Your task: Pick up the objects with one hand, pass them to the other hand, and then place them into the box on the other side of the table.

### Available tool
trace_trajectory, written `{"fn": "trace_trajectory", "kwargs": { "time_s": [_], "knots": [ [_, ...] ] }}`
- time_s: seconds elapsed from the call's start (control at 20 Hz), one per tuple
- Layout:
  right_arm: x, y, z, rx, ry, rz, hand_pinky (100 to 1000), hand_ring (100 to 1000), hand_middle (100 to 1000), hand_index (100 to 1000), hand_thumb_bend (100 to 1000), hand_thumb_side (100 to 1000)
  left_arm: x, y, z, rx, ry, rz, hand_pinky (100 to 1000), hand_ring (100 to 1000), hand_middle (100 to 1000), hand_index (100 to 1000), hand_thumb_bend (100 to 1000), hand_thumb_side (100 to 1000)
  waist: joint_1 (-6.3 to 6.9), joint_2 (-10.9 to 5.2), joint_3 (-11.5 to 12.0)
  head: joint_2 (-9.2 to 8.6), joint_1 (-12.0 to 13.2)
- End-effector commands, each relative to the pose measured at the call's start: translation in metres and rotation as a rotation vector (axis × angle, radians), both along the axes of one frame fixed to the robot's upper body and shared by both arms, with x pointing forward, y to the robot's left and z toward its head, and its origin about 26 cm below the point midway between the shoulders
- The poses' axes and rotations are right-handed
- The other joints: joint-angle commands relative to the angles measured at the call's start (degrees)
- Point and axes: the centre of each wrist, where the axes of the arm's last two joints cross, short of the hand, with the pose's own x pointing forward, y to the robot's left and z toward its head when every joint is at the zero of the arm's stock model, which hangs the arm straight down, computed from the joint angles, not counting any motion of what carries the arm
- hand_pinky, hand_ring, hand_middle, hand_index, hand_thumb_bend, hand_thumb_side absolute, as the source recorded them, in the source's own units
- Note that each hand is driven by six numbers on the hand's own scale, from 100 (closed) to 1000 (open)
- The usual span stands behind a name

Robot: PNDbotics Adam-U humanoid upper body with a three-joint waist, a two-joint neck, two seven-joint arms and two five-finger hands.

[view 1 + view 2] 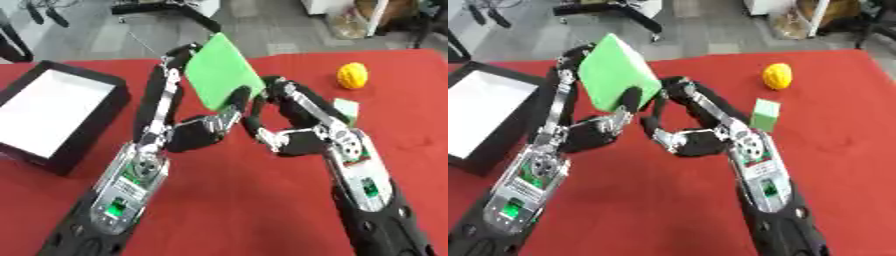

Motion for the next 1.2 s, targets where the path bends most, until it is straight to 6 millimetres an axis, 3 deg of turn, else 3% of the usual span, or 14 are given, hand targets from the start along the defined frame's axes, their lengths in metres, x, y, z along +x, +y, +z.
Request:
{"fn": "trace_trajectory", "kwargs": {
  "time_s": [0.05, 0.3, 0.6, 0.7, 0.85, 1.1, 1.15, 1.2],
  "knots": [
    [-0.001, -0.004, 0.008, 0.003, -0.019, 0.014, 845, 819, 623, 639, 276, 473, 0.002, 0.015, 0.010, -0.046, -0.039, 0.065, 646, 526, 518, 608, 100, 563, -0.61, -0.67, -0.04, -0.10, -0.17],
    [-0.003, -0.017, 0.009, 0.015, -0.017, -0.026, 849, 830, 657, 747, 337, 533, 0.003, 0.059, 0.012, -0.075, -0.035, 0.262, 647, 534, 524, 611, 100, 569, -0.49, -0.60, 0.32, -0.10, -0.63],
    [-0.006, -0.032, 0.005, 0.033, 0.002, -0.114, 853, 830, 659, 758, 318, 532, 0.005, 0.132, 0.012, 0.071, 0.084, 0.618, 659, 565, 550, 641, 100, 532, -0.19, -0.64, 0.45, -0.10, 0.08],
    [-0.006, -0.034, 0.005, 0.035, 0.004, -0.127, 853, 830, 660, 758, 309, 527, 0.004, 0.145, 0.016, 0.123, 0.115, 0.698, 662, 570, 554, 646, 100, 513, -0.10, -0.66, 0.43, -0.10, 0.23],
    [-0.007, -0.034, 0.003, 0.027, 0.004, -0.136, 854, 830, 660, 757, 301, 524, 0.016, 0.186, 0.011, 0.267, 0.261, 0.916, 670, 588, 568, 662, 100, 504, 0.21, -0.76, 0.17, -0.10, 0.69],
    [-0.008, -0.032, 0.002, 0.010, 0.004, -0.123, 854, 830, 660, 755, 296, 522, 0.043, 0.236, 0.000, 0.485, 0.581, 1.112, 688, 619, 605, 707, 100, 509, 0.44, -0.87, -0.62, -0.10, 1.42],
    [-0.008, -0.032, 0.001, 0.008, 0.005, -0.122, 854, 830, 660, 754, 295, 522, 0.048, 0.244, -0.002, 0.509, 0.632, 1.129, 724, 683, 679, 777, 232, 570, 0.46, -0.88, -0.74, -0.10, 1.47],
    [-0.008, -0.032, 0.001, 0.006, 0.006, -0.122, 855, 830, 660, 754, 295, 522, 0.052, 0.251, -0.004, 0.535, 0.684, 1.142, 732, 696, 694, 791, 277, 590, 0.49, -0.89, -0.86, -0.10, 1.53]
  ]
}}
